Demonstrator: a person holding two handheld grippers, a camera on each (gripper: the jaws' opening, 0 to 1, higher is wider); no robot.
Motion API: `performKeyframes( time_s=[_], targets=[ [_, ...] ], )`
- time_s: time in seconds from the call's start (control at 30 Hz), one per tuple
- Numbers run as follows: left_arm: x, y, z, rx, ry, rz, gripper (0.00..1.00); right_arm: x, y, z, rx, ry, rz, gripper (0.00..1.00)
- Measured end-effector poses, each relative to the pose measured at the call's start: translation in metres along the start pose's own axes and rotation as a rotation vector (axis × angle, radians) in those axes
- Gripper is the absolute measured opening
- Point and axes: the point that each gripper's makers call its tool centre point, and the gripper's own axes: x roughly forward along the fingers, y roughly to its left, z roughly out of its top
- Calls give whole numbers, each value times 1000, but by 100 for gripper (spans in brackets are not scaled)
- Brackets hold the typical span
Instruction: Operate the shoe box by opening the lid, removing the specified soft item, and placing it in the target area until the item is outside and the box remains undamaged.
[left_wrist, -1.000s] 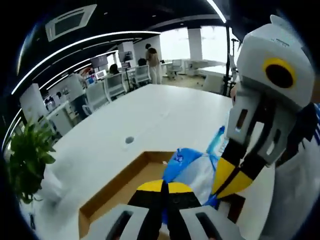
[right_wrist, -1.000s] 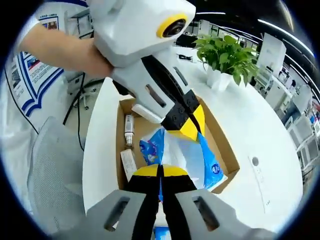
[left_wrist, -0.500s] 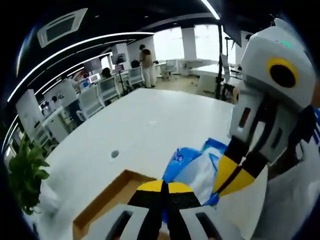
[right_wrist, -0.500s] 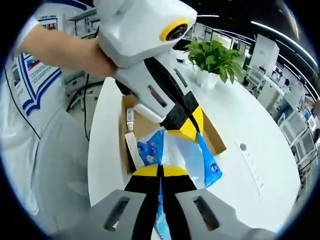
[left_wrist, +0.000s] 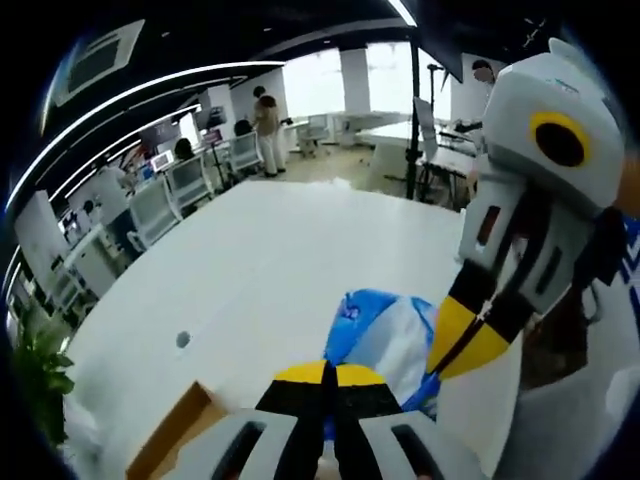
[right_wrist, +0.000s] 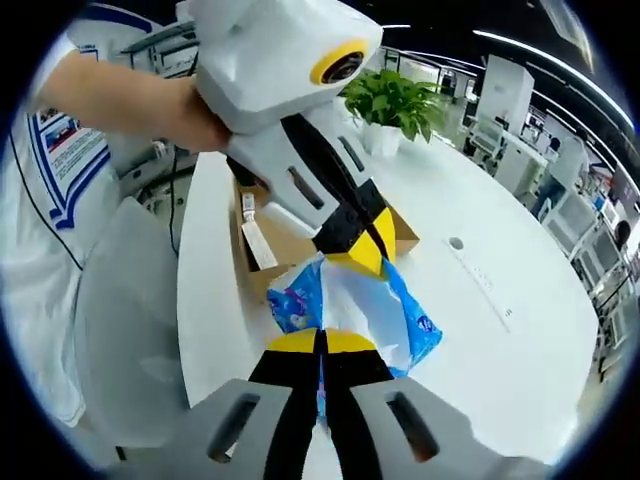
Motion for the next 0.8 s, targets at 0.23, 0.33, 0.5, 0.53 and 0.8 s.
performKeyframes(
  time_s=[0.23,0.33,0.5,0.53,0.8],
  targets=[
    [29,-18,25,27,5,-34,0,-18,-15,-26,34,-3,-18,0],
    [42,-26,33,36,8,-51,0,-30,-20,-42,58,-4,-34,0],
    [68,-44,46,53,20,-84,0,-45,-29,-67,94,-2,-58,0],
    [72,-46,48,53,23,-90,0,-48,-33,-71,100,-1,-61,0],
    [114,-70,64,65,34,-141,0,-65,-51,-112,161,7,-93,0]
  ],
)
